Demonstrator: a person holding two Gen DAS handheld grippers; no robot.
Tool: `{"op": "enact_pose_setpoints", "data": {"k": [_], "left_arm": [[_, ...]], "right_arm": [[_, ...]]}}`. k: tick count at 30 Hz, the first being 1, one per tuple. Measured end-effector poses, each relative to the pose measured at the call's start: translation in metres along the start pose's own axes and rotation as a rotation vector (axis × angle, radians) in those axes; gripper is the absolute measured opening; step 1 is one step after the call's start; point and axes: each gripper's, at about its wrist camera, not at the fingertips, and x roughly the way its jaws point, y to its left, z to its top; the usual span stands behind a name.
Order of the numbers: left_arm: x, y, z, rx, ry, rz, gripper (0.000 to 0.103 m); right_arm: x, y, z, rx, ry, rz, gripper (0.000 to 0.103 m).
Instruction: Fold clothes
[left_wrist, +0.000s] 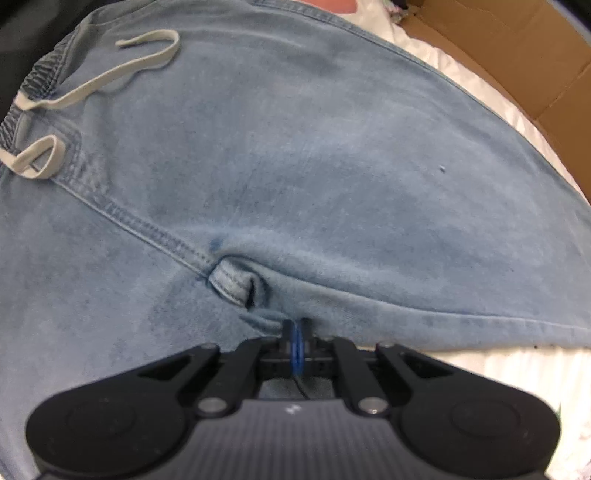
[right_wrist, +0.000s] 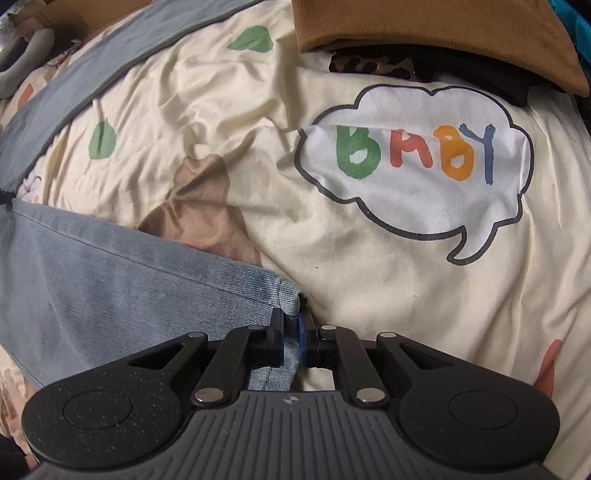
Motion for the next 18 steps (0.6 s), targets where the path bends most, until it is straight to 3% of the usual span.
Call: {"op": "enact_pose_setpoints", "data": {"k": [4, 6, 8, 9, 12, 14, 18], "left_arm": [[-0.006, -0.012, 0.002, 0.097, -0.006, 0.016, 0.009], [-0.022, -0.015, 0.007, 0.147, -0.022, -0.014, 0.01], [-0.038, -0.011, 0.012, 0.143, -0.036, -0.063, 0.026], [-0.046, -0.008, 0.013, 0.136, -0.037, -0.08, 0.028], [-0.06, 0.0, 0.009, 0.172, -0.055, -0.071, 0.028], [-0.058, 0.004, 0.006, 0.174, -0.05, -0.062, 0.016], [-0.053, 0.015, -0.005, 0.151, -0.047, -0.07, 0.013]], "right_arm": [[0.007, 0.0, 0.0, 0.036, 0.01, -0.015, 0.006], [0.005, 0.0, 0.001, 0.045, 0.015, -0.02, 0.006], [0.003, 0.002, 0.002, 0.041, 0.018, -0.023, 0.008], [0.001, 0.003, 0.002, 0.032, 0.017, -0.026, 0.01], [-0.007, 0.008, 0.001, 0.008, 0.01, -0.031, 0.012], [-0.012, 0.012, 0.001, -0.009, 0.003, -0.033, 0.013], [-0.023, 0.017, 0.001, -0.026, -0.03, -0.019, 0.013]]}}
